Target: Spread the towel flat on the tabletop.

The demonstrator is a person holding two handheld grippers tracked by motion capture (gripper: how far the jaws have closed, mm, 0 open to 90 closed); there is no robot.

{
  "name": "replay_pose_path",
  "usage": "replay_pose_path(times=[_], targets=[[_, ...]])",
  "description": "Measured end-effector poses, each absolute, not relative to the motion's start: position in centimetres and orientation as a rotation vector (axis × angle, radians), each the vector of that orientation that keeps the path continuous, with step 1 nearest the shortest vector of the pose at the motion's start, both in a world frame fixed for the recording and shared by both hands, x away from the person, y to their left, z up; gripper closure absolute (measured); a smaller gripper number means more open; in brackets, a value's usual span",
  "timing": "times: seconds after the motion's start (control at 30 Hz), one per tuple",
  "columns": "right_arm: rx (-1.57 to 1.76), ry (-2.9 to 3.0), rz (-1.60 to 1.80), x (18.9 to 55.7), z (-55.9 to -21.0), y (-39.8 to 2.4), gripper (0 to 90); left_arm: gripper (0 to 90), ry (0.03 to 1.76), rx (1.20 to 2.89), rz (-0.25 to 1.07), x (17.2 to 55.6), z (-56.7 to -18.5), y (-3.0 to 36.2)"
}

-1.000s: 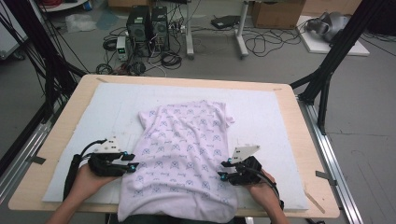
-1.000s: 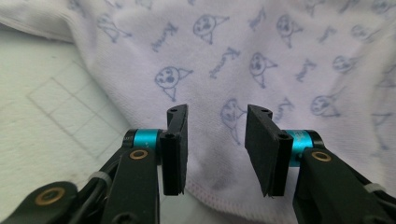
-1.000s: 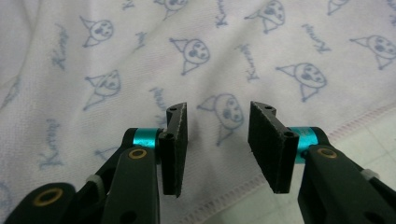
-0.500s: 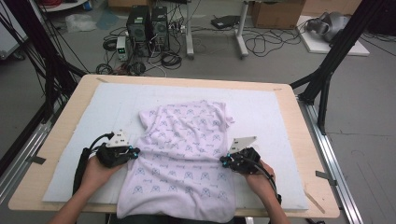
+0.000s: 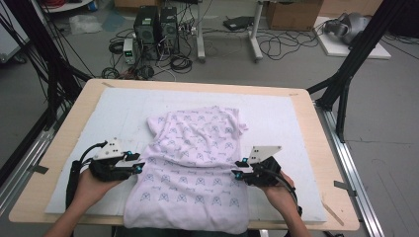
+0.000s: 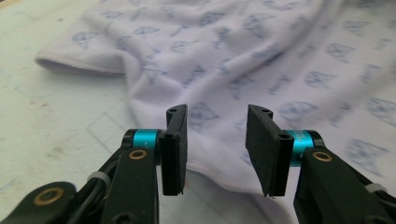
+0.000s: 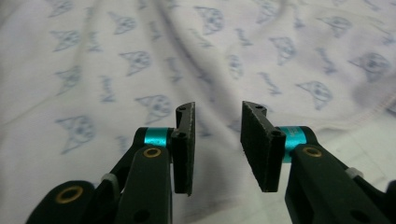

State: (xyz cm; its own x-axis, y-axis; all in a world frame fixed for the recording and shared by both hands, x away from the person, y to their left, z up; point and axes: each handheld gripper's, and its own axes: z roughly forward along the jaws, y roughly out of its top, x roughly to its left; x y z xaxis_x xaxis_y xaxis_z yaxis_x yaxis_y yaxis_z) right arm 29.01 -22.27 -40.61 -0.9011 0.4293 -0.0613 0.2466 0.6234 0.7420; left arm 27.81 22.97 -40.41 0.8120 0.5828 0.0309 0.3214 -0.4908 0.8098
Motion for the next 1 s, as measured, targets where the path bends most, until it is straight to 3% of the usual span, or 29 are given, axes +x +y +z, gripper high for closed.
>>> replay_pose_path(times=[0.27,0.4,0.43,0.5,0.57,0.93,1.0], targets=[[0.487,2.725,1.155,27.9,-42.7,-20.4,55.9,52.7,0.591,2.218,0.221,27.0,-43.1,20.7],[0.506,2.770,1.154,28.0,-44.2,-19.8,62.8,49.1,0.577,2.250,0.220,26.8,-44.2,20.0],[0.511,2.771,1.164,28.0,-44.3,-19.8,68.4,56.6,0.574,2.237,0.221,26.6,-44.2,20.0],[0.483,2.813,1.183,28.0,-44.2,-19.8,84.6,80.7,0.558,2.242,0.194,26.5,-44.2,20.2],[0.460,2.821,1.174,27.7,-44.1,-19.7,87.1,86.0,0.553,2.252,0.192,26.2,-44.0,20.2],[0.295,2.885,1.226,22.6,-42.7,-19.7,85.3,87.0,0.424,2.221,0.185,19.8,-42.7,22.0],[0.298,2.876,1.278,22.4,-42.2,-19.9,73.0,74.2,0.435,2.219,0.202,20.2,-42.4,22.2]])
